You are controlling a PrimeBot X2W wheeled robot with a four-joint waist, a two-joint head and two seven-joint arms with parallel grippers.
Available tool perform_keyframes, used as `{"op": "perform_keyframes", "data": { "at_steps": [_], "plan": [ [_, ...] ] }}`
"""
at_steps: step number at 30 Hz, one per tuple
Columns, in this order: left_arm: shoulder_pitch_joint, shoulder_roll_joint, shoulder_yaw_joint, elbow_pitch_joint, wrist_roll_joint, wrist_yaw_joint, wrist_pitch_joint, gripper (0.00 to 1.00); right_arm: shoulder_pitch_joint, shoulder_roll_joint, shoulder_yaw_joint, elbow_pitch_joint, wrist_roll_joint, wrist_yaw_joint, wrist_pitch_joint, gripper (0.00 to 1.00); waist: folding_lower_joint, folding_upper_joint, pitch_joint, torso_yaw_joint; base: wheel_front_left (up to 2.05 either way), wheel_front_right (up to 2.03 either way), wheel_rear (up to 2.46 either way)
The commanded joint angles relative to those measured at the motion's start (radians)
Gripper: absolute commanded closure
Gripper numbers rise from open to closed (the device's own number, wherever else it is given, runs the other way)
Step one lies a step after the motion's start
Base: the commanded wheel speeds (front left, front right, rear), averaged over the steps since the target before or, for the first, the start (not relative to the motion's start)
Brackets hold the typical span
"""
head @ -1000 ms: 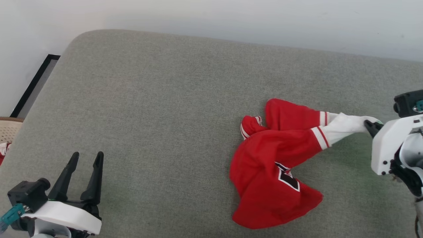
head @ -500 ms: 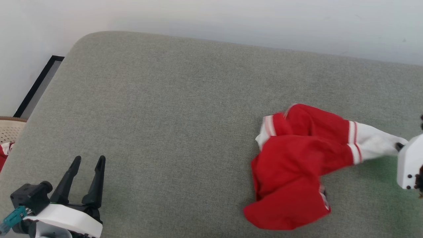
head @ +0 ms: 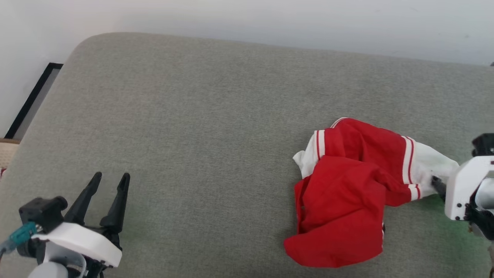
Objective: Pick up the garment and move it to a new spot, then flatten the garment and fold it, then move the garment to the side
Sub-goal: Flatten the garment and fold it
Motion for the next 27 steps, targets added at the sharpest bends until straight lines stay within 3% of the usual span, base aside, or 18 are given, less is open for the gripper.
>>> {"op": "perform_keyframes", "data": {
  "at_steps": [1,10,18,27],
  "plan": [
    [-0.023,0.009,-0.005,-0.009,-0.008,-0.005,0.018,0.0,-0.008,0.002,0.007,-0.015,0.013,-0.001,0.003,0.0,0.0,0.0,-0.004,-0.012,0.0,0.0,0.0],
    [-0.124,0.085,-0.075,-0.097,-0.103,-0.006,0.24,0.0,0.039,0.016,0.0,-0.239,0.028,-0.001,-0.058,0.0,0.0,0.0,-0.012,-0.102,0.0,0.0,0.0],
    [-0.267,0.125,-0.115,-0.163,-0.186,0.018,0.515,0.0,0.09,0.149,-0.059,-0.455,-0.027,-0.001,-0.224,0.0,0.0,0.0,-0.006,-0.224,0.0,0.0,0.0],
    [-0.442,0.118,-0.184,-0.139,-0.228,0.065,0.784,0.0,0.137,0.282,-0.064,-0.544,-0.113,-0.001,-0.433,0.0,0.0,0.0,0.023,-0.351,0.0,0.0,0.0]
  ]
}}
